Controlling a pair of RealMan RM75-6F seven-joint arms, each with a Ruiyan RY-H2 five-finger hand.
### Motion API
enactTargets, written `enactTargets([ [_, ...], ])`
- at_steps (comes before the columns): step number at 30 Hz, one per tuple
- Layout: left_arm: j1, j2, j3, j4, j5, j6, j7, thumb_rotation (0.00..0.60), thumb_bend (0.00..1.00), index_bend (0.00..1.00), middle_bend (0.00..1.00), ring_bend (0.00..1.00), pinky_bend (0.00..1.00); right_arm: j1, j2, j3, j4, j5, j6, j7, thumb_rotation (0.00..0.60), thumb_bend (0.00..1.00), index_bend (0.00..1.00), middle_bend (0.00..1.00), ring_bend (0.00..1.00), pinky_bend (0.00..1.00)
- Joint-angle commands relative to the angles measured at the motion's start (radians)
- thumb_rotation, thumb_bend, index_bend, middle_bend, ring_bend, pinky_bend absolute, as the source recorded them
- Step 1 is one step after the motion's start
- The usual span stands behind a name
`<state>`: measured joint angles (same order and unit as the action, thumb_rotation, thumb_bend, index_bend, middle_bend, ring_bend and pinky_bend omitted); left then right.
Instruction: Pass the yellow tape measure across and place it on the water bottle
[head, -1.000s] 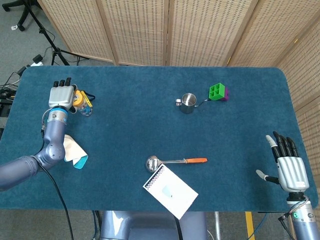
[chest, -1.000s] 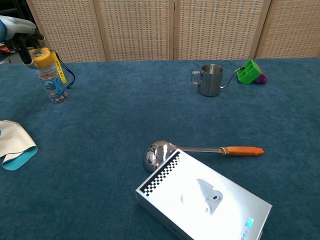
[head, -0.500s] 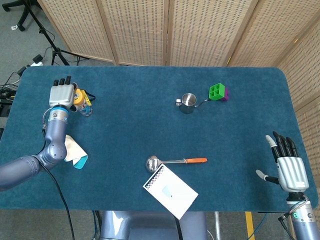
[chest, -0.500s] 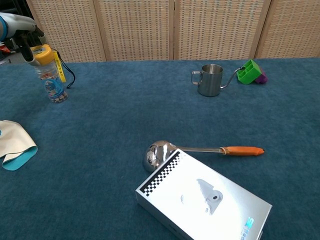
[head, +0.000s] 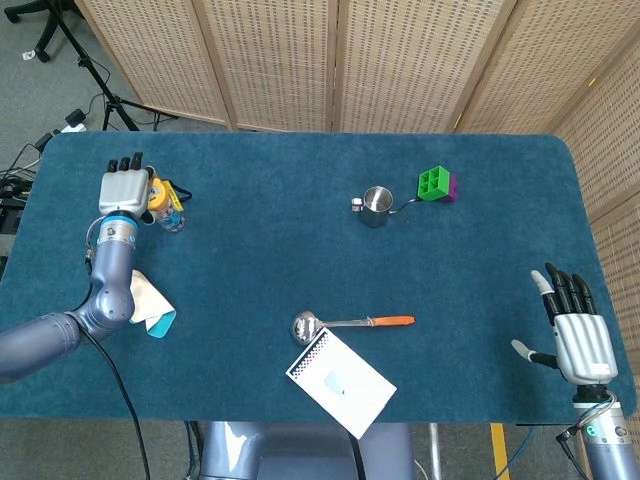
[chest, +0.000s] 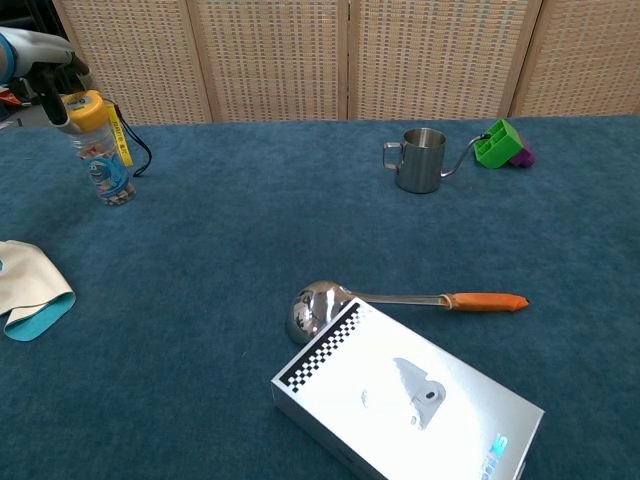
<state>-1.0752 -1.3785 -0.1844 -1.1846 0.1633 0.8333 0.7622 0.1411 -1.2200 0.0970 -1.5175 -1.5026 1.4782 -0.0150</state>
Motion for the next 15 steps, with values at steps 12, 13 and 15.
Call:
enactTargets([
  [12, 0.001, -0.014, -0.001, 0.012, -0.013, 0.007, 0.023, 0.6, 0.27, 0.28, 0.0, 0.0, 0.0, -0.001, 0.0, 0.0, -0.001, -0.003, 0.005, 0.001, 0.6, 0.05, 0.0, 0.0, 0.0, 0.0],
  [13, 0.001, -0.017, -0.002, 0.016, -0.012, 0.009, 0.024, 0.6, 0.27, 0.27, 0.0, 0.0, 0.0, -0.001, 0.0, 0.0, -0.003, -0.003, 0.004, 0.0, 0.6, 0.05, 0.0, 0.0, 0.0, 0.0],
  [15, 0.002, -0.02, -0.005, 0.021, -0.009, 0.014, 0.024, 0.6, 0.27, 0.26, 0.0, 0.0, 0.0, -0.001, 0.0, 0.001, -0.002, 0.0, 0.002, 0.0, 0.6, 0.05, 0.0, 0.0, 0.0, 0.0],
])
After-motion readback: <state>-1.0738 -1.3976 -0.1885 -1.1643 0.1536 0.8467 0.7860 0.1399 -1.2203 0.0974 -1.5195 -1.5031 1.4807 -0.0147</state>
